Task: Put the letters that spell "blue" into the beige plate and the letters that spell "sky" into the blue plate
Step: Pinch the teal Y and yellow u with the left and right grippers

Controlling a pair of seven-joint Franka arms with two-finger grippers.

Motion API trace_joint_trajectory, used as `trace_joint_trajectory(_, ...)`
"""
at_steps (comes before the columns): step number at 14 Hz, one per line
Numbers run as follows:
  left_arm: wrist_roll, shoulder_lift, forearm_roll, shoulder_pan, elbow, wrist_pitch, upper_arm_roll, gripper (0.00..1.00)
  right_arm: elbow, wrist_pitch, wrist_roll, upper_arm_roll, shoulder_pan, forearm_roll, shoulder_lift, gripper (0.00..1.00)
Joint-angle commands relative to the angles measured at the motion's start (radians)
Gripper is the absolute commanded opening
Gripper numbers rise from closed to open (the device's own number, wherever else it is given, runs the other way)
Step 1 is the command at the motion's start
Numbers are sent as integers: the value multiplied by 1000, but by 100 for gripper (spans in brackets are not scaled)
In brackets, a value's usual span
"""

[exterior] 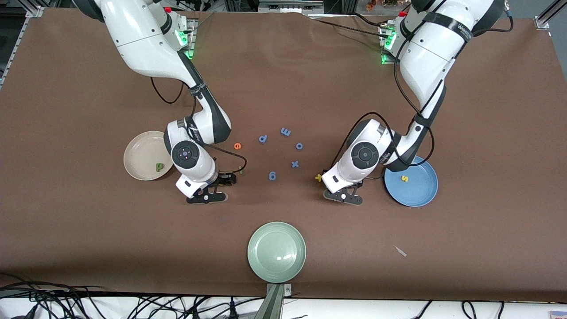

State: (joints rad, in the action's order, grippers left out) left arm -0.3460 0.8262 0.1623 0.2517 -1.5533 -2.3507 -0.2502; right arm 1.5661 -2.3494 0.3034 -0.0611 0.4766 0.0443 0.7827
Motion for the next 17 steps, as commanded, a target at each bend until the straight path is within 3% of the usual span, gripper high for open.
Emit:
trace_joint_trajectory(1,-8,20,29,11,33,-42,5,74,-17,1,38,0,17,19,18,99)
trace_joint_trajectory(4,-10,25,26,11,33,-45,5,69,14,2,42,-2,28,19,10,87)
trace_joint_trajectory(7,-11,30,36,12,33,-47,5,64,22,4,37,-2,25,19,7,64)
trace_joint_trajectory(8,-11,28,36,11,33,-47,5,56,22,4,37,-3,25,20,6,54)
trace_joint_trajectory(9,-13,27,36,12,33,-45,3,38,22,4,36,-3,22,20,6,45)
trace_joint_trajectory(10,-13,25,36,12,33,-45,3,27,22,4,36,-3,22,20,6,36)
trace_joint_trajectory(13,-13,24,37,11,33,-45,5,21,17,5,29,-5,17,20,1,9)
trace_joint_trajectory(17,-7,-2,39,-6,27,3,5,13,11,131,-18,-13,-30,20,-77,2)
